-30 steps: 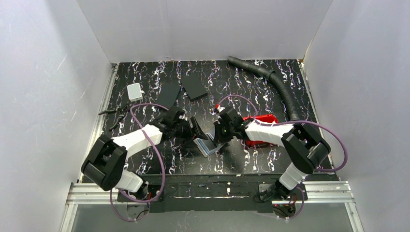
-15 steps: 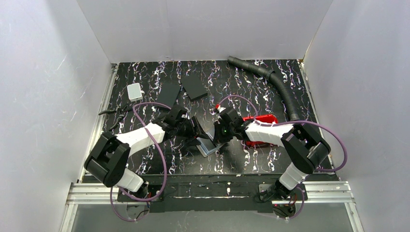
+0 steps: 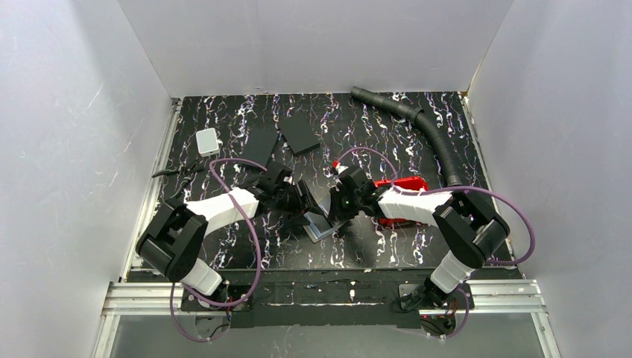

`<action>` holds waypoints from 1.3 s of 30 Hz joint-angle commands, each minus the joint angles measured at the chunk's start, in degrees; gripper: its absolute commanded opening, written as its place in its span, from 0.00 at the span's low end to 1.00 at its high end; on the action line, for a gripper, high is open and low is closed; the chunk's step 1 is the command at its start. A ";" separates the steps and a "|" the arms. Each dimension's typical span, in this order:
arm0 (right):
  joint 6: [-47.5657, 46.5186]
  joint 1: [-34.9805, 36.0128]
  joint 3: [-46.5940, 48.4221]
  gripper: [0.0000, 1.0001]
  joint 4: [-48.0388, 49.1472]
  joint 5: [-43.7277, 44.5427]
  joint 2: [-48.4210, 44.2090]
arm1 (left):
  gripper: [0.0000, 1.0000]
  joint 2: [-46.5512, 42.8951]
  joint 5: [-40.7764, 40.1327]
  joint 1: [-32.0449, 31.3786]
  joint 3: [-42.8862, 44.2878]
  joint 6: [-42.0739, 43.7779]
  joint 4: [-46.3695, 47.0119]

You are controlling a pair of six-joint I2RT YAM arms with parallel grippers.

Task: Put the credit cards into the card holder
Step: Turn over the card slot in the card holder.

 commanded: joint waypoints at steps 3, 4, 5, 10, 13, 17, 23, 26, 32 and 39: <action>-0.06 0.12 -0.62 0.07 0.14 -0.51 0.34 | 0.57 1.04 -0.37 -0.57 2.48 -0.18 -0.14; -0.09 0.12 -0.66 0.07 0.19 -0.59 0.34 | 0.57 0.95 -0.41 -0.66 2.68 -0.18 -0.16; -0.03 0.12 -0.70 0.07 0.22 -0.60 0.13 | 0.56 0.85 -0.42 -0.67 2.85 -0.20 -0.21; 0.24 0.12 -0.41 0.09 0.15 -1.20 -0.49 | 0.56 0.80 -0.18 -0.90 3.80 -0.35 -0.09; 0.80 0.12 -0.03 0.14 -0.42 -1.21 -1.63 | 0.56 1.13 0.19 -1.06 4.98 -0.11 -0.14; 1.43 0.04 0.84 0.18 -2.05 -0.84 -3.78 | 0.56 1.45 0.38 -1.16 5.97 0.16 -0.42; 2.70 -0.55 0.96 0.20 -3.72 -0.13 -6.24 | 0.57 2.30 0.52 -1.16 6.81 0.74 -0.84; 3.14 -0.79 0.96 0.21 -4.59 0.45 -7.75 | 0.57 2.63 0.63 -1.16 7.49 0.96 -1.16; 3.21 -2.23 0.92 0.21 -8.29 1.72 -13.04 | 0.58 3.75 1.10 -1.16 9.52 1.40 -1.70; 0.65 -4.36 1.45 0.22 -15.73 4.35 -19.75 | 0.61 6.36 1.90 -1.43 13.26 1.83 -1.98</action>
